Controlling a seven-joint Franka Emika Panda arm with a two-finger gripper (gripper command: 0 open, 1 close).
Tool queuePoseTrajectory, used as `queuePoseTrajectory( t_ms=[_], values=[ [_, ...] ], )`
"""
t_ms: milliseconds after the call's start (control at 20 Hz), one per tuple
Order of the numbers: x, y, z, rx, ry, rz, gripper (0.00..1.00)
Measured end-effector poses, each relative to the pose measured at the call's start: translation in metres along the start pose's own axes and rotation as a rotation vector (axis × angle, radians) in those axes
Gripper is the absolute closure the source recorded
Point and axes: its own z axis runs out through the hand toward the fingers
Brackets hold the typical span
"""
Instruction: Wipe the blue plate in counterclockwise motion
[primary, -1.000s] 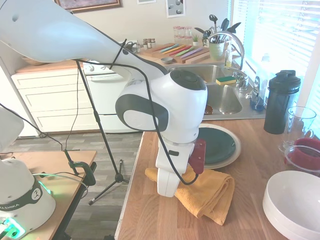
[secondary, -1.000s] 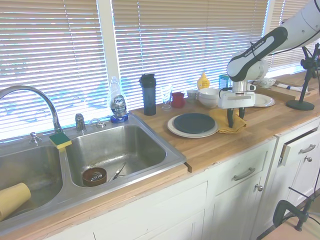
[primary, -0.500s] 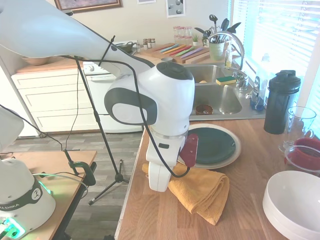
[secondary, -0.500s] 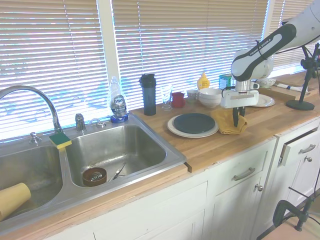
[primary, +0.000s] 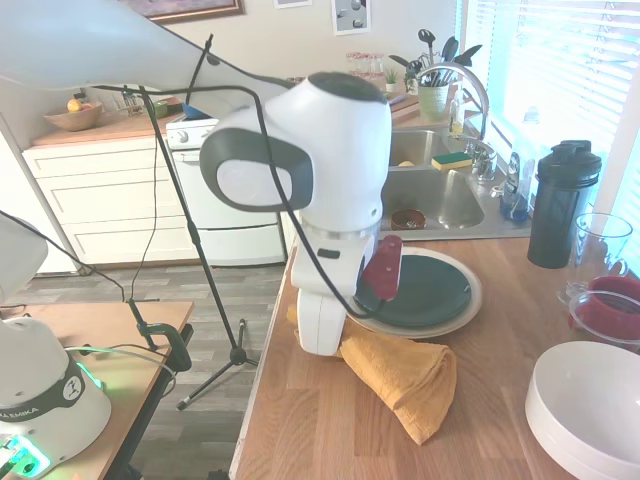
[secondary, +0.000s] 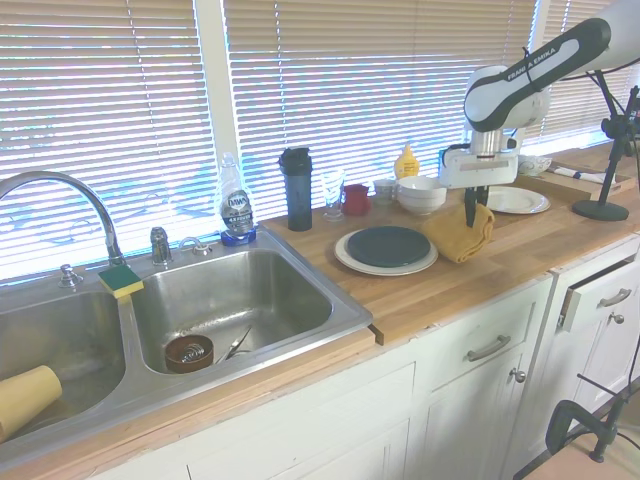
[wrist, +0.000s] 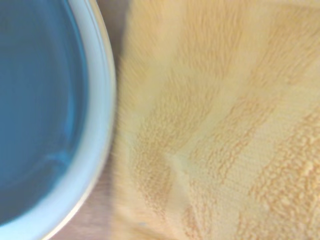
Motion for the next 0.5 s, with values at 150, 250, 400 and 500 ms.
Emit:
queuePoseTrajectory(
  t_ms=[150,250,400,500],
  values=[
    [-0.004,-0.007,-0.033,0.011,0.015,-0.004,1.00],
    [-0.010,-0.012,-0.053,0.016,0.027,-0.009,1.00],
    [-0.026,-0.023,-0.080,0.024,0.043,-0.020,1.00],
    [-0.040,-0.032,-0.096,0.025,0.056,-0.029,1.00]
  ],
)
